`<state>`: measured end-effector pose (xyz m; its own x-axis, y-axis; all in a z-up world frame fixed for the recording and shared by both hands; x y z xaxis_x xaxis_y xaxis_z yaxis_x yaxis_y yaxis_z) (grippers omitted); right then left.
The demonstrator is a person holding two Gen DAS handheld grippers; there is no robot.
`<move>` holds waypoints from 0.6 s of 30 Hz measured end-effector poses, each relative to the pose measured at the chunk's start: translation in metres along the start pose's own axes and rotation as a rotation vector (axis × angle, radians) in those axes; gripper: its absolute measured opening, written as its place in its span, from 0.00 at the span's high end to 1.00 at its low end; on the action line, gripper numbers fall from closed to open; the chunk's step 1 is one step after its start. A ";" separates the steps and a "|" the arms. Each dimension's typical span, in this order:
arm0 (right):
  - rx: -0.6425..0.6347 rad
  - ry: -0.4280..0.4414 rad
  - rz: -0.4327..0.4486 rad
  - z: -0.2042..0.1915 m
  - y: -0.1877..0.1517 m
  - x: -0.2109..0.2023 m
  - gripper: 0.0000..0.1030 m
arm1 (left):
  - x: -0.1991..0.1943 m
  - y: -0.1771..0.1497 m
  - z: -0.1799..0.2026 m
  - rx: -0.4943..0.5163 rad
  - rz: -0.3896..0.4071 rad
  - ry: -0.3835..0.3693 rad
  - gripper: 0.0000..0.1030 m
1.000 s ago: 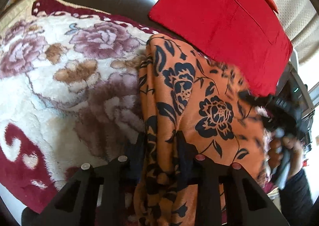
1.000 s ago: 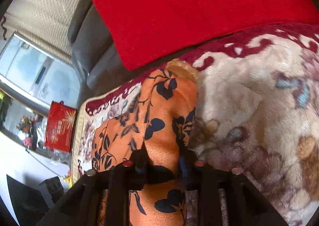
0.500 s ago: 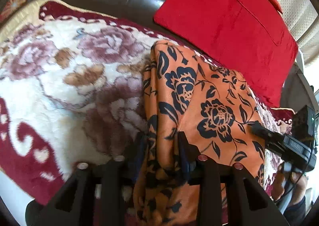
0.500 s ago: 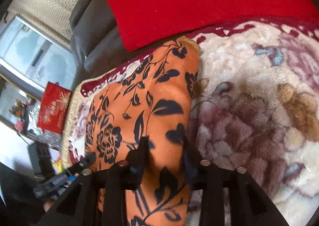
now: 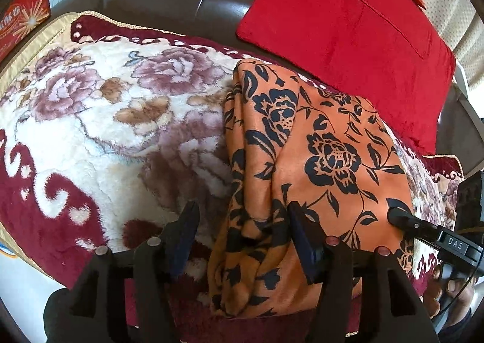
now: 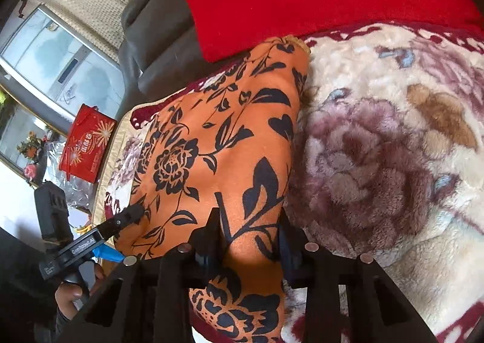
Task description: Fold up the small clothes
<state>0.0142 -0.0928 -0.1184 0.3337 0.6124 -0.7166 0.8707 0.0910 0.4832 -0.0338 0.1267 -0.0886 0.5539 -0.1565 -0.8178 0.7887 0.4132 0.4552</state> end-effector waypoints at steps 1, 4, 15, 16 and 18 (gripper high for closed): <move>0.005 0.001 -0.002 0.001 0.000 0.002 0.63 | 0.000 0.000 0.000 0.001 0.000 0.001 0.41; 0.050 0.016 0.025 0.004 0.002 -0.004 0.41 | -0.001 0.002 0.002 0.006 0.001 0.002 0.41; 0.097 0.045 0.098 0.018 0.036 -0.019 0.29 | -0.002 0.023 0.007 0.005 0.024 -0.008 0.37; 0.095 0.047 0.091 0.017 0.037 -0.015 0.29 | -0.001 0.025 0.007 0.004 0.029 -0.011 0.35; 0.082 0.061 0.046 0.016 0.040 0.002 0.29 | 0.009 0.026 0.007 -0.002 0.029 -0.032 0.34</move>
<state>0.0557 -0.1004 -0.1087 0.3539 0.6611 -0.6615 0.8825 -0.0018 0.4703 -0.0064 0.1299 -0.0813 0.5846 -0.1729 -0.7927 0.7717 0.4201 0.4775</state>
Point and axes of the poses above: each gripper's, at about its wrist camera, not at the fingertips, and x roughly the way its jaws point, z to its right, y to its top, the point moved 6 cm from there along x, roughly the way its jaws point, and after that the axes turned 7 degrees about -x, right-handed, at the moved point
